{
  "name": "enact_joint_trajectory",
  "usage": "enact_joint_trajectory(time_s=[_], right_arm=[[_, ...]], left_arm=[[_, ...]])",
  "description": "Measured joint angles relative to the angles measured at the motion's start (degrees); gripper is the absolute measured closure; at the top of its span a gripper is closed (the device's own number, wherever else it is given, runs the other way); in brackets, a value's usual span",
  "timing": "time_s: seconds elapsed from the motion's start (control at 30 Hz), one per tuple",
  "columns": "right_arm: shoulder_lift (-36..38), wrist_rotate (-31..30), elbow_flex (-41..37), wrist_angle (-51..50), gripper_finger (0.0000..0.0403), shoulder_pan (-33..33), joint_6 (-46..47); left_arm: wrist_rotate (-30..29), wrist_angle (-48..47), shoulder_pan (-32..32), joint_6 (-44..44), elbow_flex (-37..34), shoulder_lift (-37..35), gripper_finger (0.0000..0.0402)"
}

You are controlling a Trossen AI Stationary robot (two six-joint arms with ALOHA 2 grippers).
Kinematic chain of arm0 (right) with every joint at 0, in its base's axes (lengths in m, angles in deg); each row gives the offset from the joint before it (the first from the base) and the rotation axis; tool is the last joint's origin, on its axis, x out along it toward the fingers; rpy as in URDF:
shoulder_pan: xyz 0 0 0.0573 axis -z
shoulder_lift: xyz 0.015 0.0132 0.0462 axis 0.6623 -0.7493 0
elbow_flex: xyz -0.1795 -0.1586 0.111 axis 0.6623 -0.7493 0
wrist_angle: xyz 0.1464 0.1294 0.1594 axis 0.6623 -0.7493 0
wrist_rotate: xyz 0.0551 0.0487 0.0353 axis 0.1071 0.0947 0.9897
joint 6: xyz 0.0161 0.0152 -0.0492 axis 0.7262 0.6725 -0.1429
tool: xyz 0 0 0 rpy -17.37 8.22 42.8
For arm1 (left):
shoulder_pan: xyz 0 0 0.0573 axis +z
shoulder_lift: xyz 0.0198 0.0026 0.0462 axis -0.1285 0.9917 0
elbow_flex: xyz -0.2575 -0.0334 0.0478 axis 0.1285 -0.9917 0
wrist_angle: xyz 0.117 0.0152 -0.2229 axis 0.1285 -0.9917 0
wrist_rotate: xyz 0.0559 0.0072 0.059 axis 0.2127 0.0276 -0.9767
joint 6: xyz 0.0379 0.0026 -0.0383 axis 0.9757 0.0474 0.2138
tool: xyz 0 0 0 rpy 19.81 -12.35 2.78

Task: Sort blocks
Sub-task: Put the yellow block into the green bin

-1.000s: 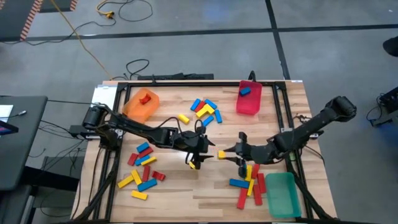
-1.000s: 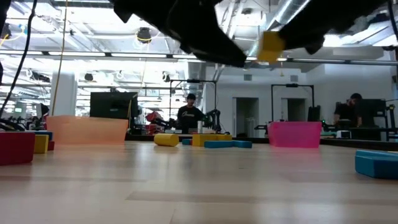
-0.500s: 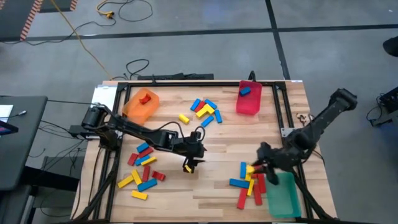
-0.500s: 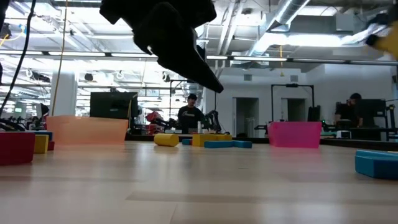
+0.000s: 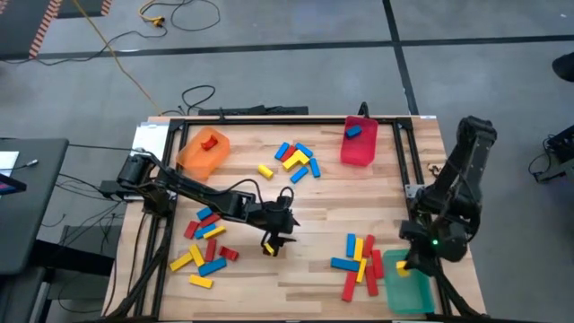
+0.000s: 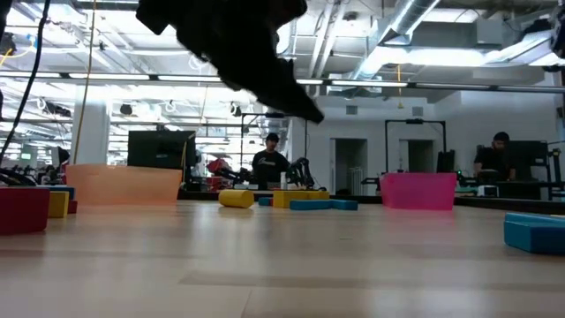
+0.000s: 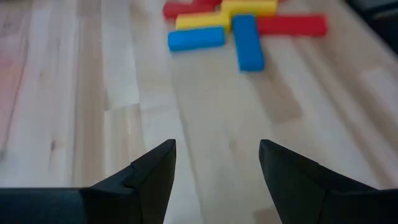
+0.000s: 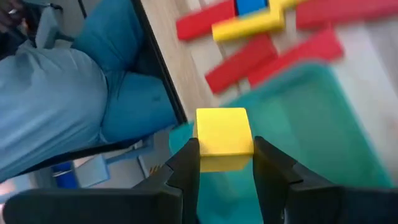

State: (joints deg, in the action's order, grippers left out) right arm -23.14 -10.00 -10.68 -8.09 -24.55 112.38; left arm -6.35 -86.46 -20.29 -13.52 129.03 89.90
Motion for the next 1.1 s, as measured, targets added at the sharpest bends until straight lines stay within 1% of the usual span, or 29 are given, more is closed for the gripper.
enact_joint_trajectory(time_s=[0.1,0.27,0.4,0.53,0.73,0.9,1.1], right_arm=[[-1.1,0.0,0.0,-0.2,0.0271,-3.3,6.0],[-4.2,0.0,0.0,-0.2,0.0271,-7.9,13.5],[-6.9,0.0,0.0,0.5,0.0271,-9.7,16.6],[-9.2,0.0,-0.1,1.7,0.0271,-9.7,16.8],[-11.7,0.0,-0.1,4.0,0.0266,-9.5,16.9],[-13.5,0.0,-0.1,5.2,0.0265,-9.5,16.9],[-15.9,0.9,-0.1,6.3,0.0264,-9.5,17.0]], left_arm=[[1.6,3.0,-0.3,0.2,0.0,0.0,0.0175],[1.8,8.3,-1.4,1.0,0.0,1.3,0.0175],[4.3,13.8,-2.4,0.7,0.5,6.2,0.0175],[4.6,16.1,-2.7,0.1,2.9,12.0,0.0175],[5.6,15.9,-3.3,0.7,10.2,19.7,0.0175],[6.0,13.6,-4.3,1.8,16.8,25.4,0.0175],[1.8,9.4,-4.7,-0.6,22.5,29.2,0.0175]])
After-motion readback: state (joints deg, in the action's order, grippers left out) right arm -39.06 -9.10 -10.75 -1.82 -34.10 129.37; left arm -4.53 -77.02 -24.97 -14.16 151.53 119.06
